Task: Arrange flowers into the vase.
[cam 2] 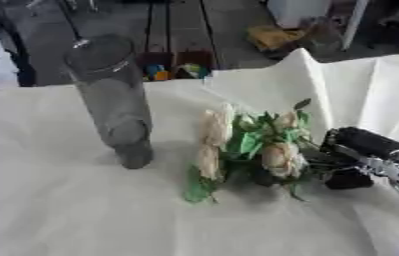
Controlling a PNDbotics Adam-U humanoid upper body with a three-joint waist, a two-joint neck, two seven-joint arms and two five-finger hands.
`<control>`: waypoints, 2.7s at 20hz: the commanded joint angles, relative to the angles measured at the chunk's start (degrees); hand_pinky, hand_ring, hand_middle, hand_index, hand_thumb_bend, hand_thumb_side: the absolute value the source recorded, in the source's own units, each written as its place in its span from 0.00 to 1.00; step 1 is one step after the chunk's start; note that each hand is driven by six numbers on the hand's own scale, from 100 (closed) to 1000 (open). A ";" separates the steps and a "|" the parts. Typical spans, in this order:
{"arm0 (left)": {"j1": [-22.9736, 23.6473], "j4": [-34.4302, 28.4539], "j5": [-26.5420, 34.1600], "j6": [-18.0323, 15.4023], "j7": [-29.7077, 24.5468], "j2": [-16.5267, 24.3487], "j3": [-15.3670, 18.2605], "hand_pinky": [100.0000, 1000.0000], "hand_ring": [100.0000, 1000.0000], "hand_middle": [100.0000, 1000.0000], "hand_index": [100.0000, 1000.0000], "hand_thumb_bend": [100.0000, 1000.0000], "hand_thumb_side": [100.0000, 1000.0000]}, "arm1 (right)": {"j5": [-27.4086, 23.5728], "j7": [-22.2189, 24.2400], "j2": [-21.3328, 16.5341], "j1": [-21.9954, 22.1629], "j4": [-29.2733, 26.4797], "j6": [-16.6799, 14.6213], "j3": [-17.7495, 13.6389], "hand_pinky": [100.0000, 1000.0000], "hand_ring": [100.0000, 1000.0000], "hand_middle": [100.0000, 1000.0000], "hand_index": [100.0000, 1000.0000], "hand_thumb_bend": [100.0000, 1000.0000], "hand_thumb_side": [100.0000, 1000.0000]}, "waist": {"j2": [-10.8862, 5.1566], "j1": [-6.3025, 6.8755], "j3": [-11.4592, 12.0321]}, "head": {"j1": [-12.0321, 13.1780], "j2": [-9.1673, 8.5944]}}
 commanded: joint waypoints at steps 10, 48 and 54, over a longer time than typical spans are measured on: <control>-0.88 -0.86 0.19 0.37 -0.30 0.05 -0.05 0.69 0.78 0.86 0.93 0.12 1.00 | -1.50 -4.92 -1.09 -0.87 -0.13 0.62 -0.07 0.10 0.00 0.00 0.00 0.15 0.57 | -0.70 -0.23 0.48 | -0.25 -0.97; -0.60 -0.86 -0.12 1.18 -1.20 0.63 -0.10 0.70 0.78 0.86 0.93 0.07 1.00 | -46.63 -26.12 -5.26 -5.21 -21.07 12.30 -6.71 0.00 0.00 0.00 0.00 0.00 0.67 | -1.36 -0.61 -0.27 | 1.04 -0.42; -0.35 -0.86 -0.04 1.24 -1.42 0.73 -0.25 0.70 0.78 0.86 0.93 0.07 1.00 | -54.72 -26.15 -5.54 -9.18 -22.91 14.93 -6.77 0.00 0.00 0.00 0.00 0.00 0.67 | -1.57 -0.99 0.10 | 0.99 0.03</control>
